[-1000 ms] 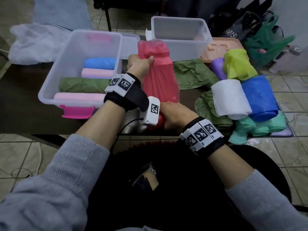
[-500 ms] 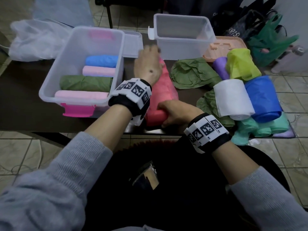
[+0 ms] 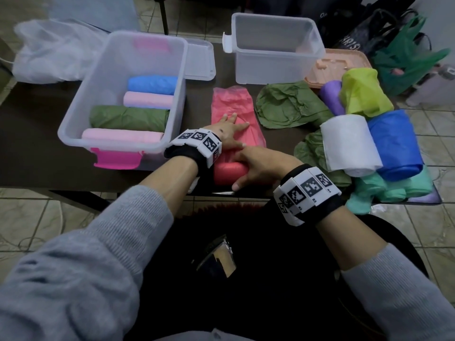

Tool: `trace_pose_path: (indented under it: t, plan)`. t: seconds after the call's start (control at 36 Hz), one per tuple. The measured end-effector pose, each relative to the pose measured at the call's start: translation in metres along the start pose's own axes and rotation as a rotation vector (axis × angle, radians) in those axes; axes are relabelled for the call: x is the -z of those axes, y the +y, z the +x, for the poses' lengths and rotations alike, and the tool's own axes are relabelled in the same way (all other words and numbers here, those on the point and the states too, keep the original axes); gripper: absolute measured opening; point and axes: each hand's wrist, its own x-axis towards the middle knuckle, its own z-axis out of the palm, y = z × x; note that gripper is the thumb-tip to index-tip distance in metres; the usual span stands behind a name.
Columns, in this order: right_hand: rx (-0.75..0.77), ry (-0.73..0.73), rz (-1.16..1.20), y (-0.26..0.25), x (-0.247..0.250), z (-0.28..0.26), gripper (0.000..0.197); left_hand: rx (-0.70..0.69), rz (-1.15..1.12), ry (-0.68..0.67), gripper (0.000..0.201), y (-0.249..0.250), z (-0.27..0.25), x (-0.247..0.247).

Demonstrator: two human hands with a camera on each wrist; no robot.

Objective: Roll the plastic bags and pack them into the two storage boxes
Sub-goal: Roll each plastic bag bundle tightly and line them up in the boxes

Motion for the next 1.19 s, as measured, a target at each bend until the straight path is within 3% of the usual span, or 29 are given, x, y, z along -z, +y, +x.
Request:
trace_pose_path:
  t: [0.11,0.22,0.36,0.56,0.64,0.69,0.83,1.06,1.11,1.19]
  plan:
    - [-0.007,-0.015,0.043,0.001,-0.002,0.0,0.045,-0.005,0.005,-0.003,0.07,0.002,0.0,0.0]
    - [-0.038,0.005,-0.134,0.002,-0.004,0.0,0.052,0.002,-0.002,-0.005,0.069,0.003,0.0,0.001]
    - [-0.009,0.183,-0.046,0.004,-0.009,0.001,0.062,0.007,-0.038,-0.028,0.078,0.003,-0.001,0.004]
    - [0.002,0.426,-0.189,0.005,-0.013,-0.003,0.073,0.0,-0.006,-0.03,0.073,0.002,0.003,0.004]
    - [0.017,0.477,-0.178,0.005,-0.017,-0.004,0.063,0.002,-0.019,-0.015,0.075,0.0,0.004,0.004]
    - [0.031,0.465,-0.226,0.004,-0.018,-0.006,0.059,0.007,-0.021,-0.006,0.076,0.0,0.005,0.004]
    - [0.058,0.35,-0.195,0.009,-0.019,-0.006,0.072,0.011,-0.035,0.022,0.069,0.0,0.006,0.003]
    - [0.06,0.235,-0.056,0.011,-0.009,-0.002,0.061,0.02,-0.192,0.151,0.079,0.004,-0.001,0.004]
    - [0.039,0.174,-0.03,0.011,-0.006,-0.001,0.054,0.056,-0.177,0.21,0.071,0.005,-0.008,0.004]
    - [0.004,0.099,-0.01,0.014,-0.004,0.004,0.04,0.053,-0.194,0.359,0.039,0.004,-0.021,0.003]
